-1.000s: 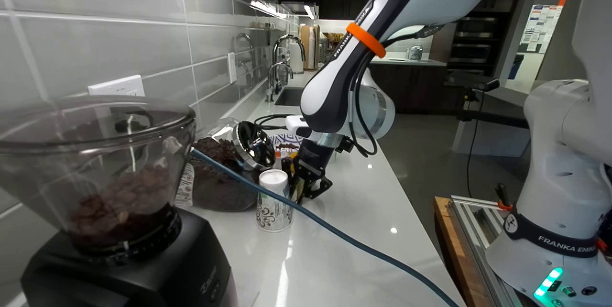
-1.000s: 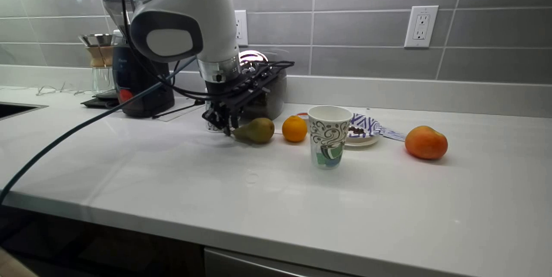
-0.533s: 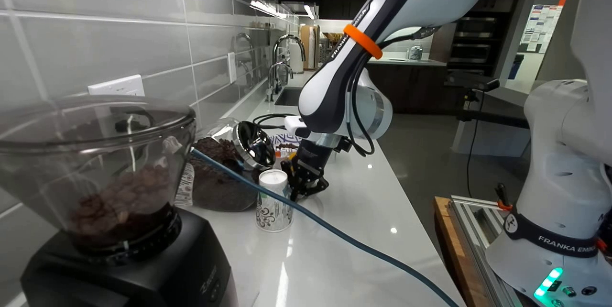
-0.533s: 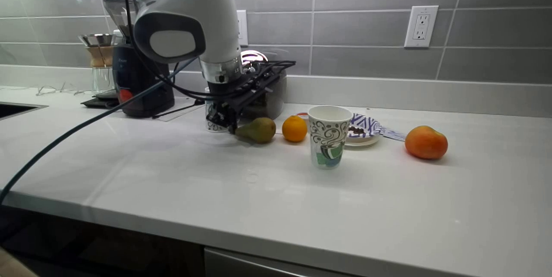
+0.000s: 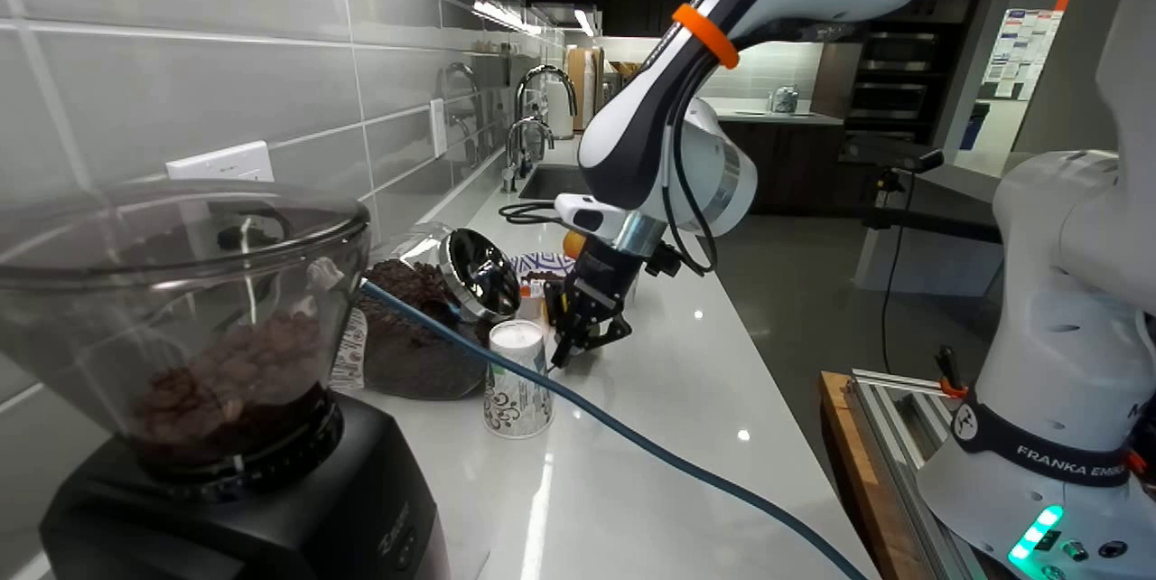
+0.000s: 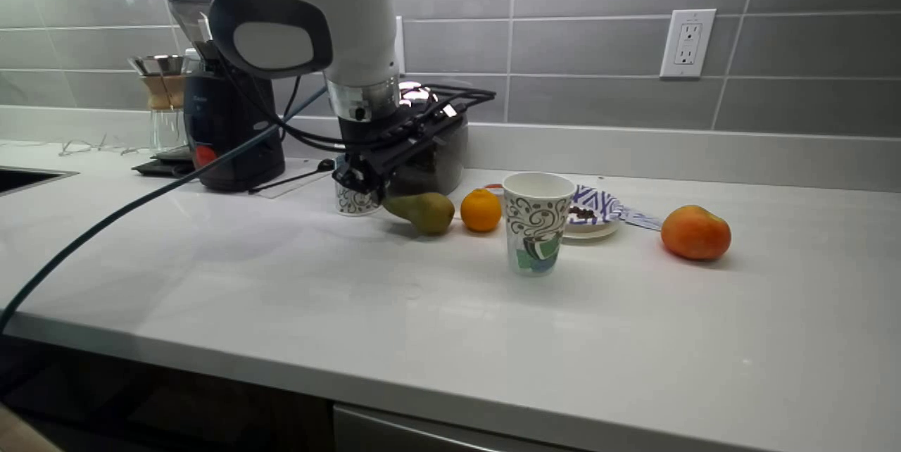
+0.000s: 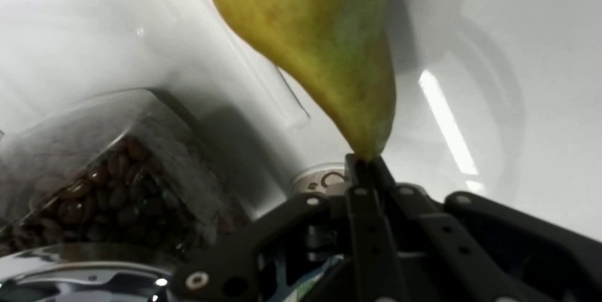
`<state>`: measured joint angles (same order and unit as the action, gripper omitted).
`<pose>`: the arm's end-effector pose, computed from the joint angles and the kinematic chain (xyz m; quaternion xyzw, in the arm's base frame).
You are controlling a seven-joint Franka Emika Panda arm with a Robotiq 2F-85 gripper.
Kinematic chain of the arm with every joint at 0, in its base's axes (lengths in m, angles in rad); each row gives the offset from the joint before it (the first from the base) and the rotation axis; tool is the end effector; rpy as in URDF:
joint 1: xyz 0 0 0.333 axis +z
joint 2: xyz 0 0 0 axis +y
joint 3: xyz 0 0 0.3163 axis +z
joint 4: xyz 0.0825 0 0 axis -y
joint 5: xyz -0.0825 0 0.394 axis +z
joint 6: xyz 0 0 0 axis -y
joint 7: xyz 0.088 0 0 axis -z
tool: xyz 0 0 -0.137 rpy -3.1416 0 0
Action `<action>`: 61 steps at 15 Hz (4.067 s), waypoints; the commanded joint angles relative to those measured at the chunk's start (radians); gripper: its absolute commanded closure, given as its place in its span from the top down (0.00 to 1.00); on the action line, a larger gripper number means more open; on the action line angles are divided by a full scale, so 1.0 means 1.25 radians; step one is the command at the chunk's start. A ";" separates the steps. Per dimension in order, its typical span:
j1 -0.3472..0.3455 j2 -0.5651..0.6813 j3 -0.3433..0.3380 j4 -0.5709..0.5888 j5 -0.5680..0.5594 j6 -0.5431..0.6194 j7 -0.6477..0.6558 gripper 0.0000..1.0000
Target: Move the pear backwards
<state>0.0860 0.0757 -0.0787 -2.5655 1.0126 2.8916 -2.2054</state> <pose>0.4660 -0.0408 0.2139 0.7919 0.5744 0.2063 0.0189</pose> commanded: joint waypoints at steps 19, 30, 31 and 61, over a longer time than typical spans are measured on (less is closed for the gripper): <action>-0.064 -0.360 -0.140 -0.143 0.147 -0.062 -0.033 0.04; -0.023 -0.315 -0.254 0.036 0.511 -0.121 -0.154 0.01; -0.020 -0.298 -0.268 0.056 0.571 -0.153 -0.178 0.01; -0.172 0.108 -0.118 0.302 0.817 -0.466 -0.114 0.01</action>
<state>-0.1049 0.1560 -0.2359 -2.2481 2.0344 2.3416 -2.3564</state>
